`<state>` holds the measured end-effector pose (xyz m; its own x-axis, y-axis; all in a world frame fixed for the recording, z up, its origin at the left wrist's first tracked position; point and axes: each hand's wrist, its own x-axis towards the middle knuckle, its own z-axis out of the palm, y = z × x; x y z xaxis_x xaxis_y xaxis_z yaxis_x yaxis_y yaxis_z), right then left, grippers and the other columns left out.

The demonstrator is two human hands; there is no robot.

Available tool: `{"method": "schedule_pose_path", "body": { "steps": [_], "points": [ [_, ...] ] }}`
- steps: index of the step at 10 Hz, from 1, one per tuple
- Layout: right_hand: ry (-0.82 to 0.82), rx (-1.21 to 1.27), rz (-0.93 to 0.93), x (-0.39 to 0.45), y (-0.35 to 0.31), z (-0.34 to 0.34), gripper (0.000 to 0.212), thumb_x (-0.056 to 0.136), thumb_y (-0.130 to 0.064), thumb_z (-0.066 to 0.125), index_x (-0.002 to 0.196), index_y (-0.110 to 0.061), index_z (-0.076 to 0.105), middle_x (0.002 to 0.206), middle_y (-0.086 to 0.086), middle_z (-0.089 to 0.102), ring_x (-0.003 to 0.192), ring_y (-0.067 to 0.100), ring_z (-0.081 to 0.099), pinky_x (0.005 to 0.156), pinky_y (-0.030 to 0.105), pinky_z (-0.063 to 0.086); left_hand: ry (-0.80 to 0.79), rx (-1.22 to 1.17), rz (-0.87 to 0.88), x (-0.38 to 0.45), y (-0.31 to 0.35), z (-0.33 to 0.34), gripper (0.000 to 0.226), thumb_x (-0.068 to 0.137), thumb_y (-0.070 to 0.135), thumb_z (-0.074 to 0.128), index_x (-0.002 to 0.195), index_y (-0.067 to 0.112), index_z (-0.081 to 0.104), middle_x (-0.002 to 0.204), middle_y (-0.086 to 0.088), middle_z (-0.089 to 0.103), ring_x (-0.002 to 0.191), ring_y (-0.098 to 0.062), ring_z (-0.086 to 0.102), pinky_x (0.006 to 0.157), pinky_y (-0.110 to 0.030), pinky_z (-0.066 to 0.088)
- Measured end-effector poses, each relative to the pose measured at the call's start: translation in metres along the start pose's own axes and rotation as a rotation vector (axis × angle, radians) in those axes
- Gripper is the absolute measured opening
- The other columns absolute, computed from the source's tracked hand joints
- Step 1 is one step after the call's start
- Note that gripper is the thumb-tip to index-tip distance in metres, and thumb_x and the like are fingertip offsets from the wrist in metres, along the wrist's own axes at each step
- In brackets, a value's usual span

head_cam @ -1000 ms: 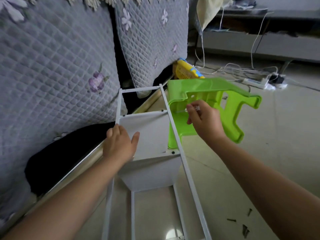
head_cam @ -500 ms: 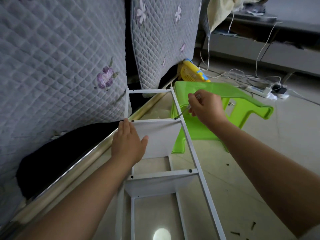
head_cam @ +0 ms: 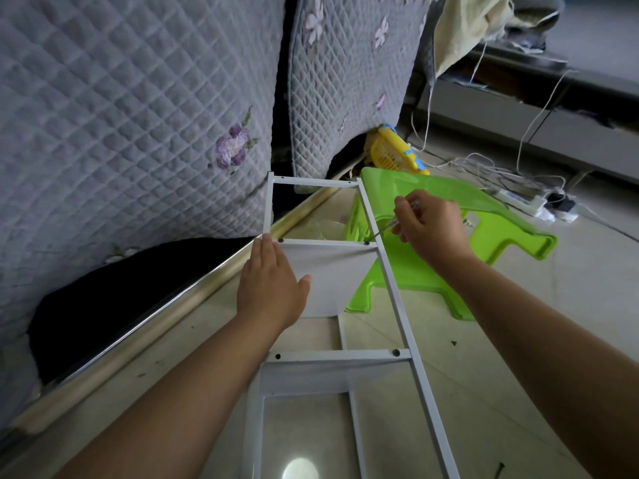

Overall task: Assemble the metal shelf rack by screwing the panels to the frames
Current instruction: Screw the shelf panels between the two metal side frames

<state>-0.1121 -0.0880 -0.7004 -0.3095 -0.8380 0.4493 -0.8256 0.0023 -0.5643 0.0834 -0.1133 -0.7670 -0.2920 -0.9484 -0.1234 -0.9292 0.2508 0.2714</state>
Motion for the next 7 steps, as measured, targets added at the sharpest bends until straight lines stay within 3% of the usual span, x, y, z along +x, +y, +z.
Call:
{"method": "schedule_pose_path", "body": {
  "steps": [3, 5, 7],
  "points": [
    [-0.013, -0.04, -0.024, 0.0028, 0.0004, 0.0019, 0.029, 0.094, -0.016, 0.05, 0.081, 0.007, 0.062, 0.067, 0.025, 0.065, 0.061, 0.039, 0.061, 0.06, 0.045, 0.052, -0.011, 0.008, -0.002, -0.0015, -0.0013, -0.0006, 0.077, 0.098, 0.048, 0.027, 0.146, -0.002, -0.008, 0.156, -0.013, -0.014, 0.144, -0.023, -0.012, 0.116, -0.032, -0.001],
    [-0.031, -0.022, -0.001, 0.0021, -0.0026, -0.0001, 0.027, 0.094, -0.015, 0.05, 0.081, 0.007, 0.062, 0.066, 0.022, 0.067, 0.057, 0.029, 0.06, 0.061, 0.036, 0.051, -0.009, 0.023, 0.009, -0.0031, -0.0017, 0.0, 0.077, 0.098, 0.047, 0.026, 0.146, -0.003, -0.007, 0.156, -0.014, -0.013, 0.144, -0.025, -0.011, 0.117, -0.033, 0.0],
    [-0.05, -0.032, -0.023, 0.0007, -0.0045, 0.0012, 0.028, 0.094, -0.016, 0.05, 0.081, 0.006, 0.062, 0.066, 0.02, 0.067, 0.062, 0.035, 0.063, 0.062, 0.039, 0.053, -0.013, 0.041, 0.009, -0.0031, -0.0018, -0.0005, 0.077, 0.098, 0.048, 0.026, 0.146, -0.004, -0.007, 0.155, -0.015, -0.014, 0.144, -0.025, -0.012, 0.117, -0.033, 0.0]
  ]
}}
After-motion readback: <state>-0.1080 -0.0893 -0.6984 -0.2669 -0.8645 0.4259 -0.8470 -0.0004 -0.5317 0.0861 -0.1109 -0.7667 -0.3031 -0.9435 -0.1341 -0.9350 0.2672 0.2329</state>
